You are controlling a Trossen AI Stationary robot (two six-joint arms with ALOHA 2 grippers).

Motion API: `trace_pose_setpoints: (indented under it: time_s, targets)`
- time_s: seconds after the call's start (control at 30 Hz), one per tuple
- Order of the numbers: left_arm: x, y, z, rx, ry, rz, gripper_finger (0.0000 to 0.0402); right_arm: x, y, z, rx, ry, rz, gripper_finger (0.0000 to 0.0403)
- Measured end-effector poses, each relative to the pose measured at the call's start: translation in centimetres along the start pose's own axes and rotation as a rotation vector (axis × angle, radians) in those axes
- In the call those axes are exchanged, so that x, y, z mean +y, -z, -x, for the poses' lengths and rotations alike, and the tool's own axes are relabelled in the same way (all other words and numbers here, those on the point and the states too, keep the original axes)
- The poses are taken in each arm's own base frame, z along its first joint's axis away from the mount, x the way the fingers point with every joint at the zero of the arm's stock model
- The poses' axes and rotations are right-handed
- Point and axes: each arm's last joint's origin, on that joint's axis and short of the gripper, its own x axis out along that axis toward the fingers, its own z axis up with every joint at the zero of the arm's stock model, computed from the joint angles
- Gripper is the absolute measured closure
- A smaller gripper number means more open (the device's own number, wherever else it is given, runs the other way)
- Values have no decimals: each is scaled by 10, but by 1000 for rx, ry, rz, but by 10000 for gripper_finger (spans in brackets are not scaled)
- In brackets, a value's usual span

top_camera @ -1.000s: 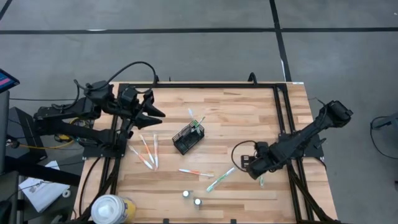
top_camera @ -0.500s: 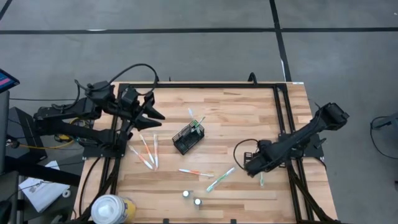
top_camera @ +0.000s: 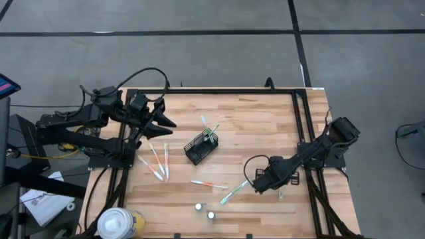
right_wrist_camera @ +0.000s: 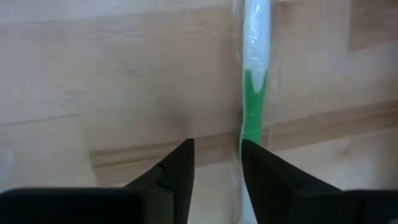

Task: Pick & Place toothbrushing station
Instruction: Put the right green toothbrush into the wire organizer

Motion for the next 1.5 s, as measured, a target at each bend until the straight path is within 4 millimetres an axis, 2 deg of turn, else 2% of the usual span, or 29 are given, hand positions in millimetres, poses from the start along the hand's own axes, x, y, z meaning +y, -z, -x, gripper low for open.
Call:
trace_pose_setpoints:
  time_s: [0.1,0.27,0.4,0.47,0.7,0.77,0.83,0.97,1.0,1.1,1.23,1.37,1.5]
  targets:
    - [0,0,0,0,0,4,286,-4,-2,5,9,17,1,271]
    - [0,0,0,0,1,11,286,-17,-10,24,29,-15,4,255]
    - [0,0,0,1,1,11,286,-25,-15,29,4,15,4,252]
    - [0,0,0,0,1,11,286,-26,-15,24,2,17,4,254]
    - [0,0,0,2,0,11,286,-22,-11,-17,137,-106,-18,270]
    - [0,1,0,8,-3,13,286,-24,-13,-22,137,-99,-32,276]
    - [2,2,0,21,-17,21,286,-23,-15,-23,139,-102,-35,293]
    - [4,3,1,34,-30,34,286,-20,-19,-21,119,-157,2,380]
    - [4,3,1,34,-30,33,286,-20,-20,-20,116,-169,6,386]
    - [4,3,1,34,-30,21,286,-16,-24,-16,104,-222,2,392]
    - [4,3,1,34,-31,15,286,-8,-30,-7,1,-358,-23,396]
    - [7,2,2,29,-49,10,286,15,-38,24,-142,-597,-50,398]
    - [11,1,4,22,-71,8,286,37,-56,53,-339,-742,-44,400]
